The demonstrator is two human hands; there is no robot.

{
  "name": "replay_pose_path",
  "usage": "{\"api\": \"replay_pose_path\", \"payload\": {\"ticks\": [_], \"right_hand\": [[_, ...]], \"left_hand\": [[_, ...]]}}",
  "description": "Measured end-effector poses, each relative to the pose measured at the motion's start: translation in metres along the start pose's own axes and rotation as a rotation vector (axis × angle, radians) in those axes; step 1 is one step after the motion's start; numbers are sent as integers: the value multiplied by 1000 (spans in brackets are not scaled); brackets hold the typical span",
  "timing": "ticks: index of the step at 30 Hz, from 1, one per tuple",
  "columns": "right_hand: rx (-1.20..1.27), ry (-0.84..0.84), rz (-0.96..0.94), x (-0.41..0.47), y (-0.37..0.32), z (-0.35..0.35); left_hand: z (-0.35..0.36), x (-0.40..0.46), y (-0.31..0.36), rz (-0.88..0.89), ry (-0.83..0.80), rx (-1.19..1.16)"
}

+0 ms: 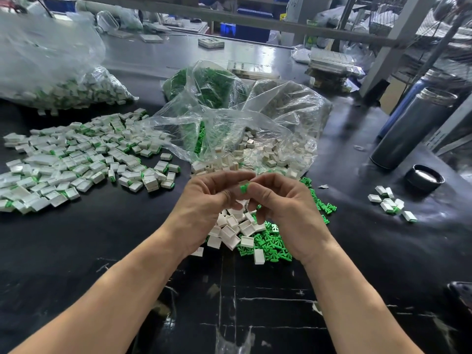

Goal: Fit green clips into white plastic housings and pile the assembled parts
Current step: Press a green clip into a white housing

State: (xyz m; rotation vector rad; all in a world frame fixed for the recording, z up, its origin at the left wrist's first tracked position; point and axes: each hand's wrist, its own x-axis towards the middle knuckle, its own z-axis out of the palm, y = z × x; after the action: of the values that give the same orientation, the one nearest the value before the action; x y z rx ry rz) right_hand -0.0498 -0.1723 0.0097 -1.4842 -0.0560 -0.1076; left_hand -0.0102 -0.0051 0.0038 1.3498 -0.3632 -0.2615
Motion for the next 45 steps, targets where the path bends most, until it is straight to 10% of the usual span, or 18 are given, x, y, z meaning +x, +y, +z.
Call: {"api": "replay_pose_path", "payload": {"ticks": [45], "right_hand": [[-301, 166, -140, 0, 8, 6]], "left_hand": [[-1, 0, 2, 62, 166, 125]]}}
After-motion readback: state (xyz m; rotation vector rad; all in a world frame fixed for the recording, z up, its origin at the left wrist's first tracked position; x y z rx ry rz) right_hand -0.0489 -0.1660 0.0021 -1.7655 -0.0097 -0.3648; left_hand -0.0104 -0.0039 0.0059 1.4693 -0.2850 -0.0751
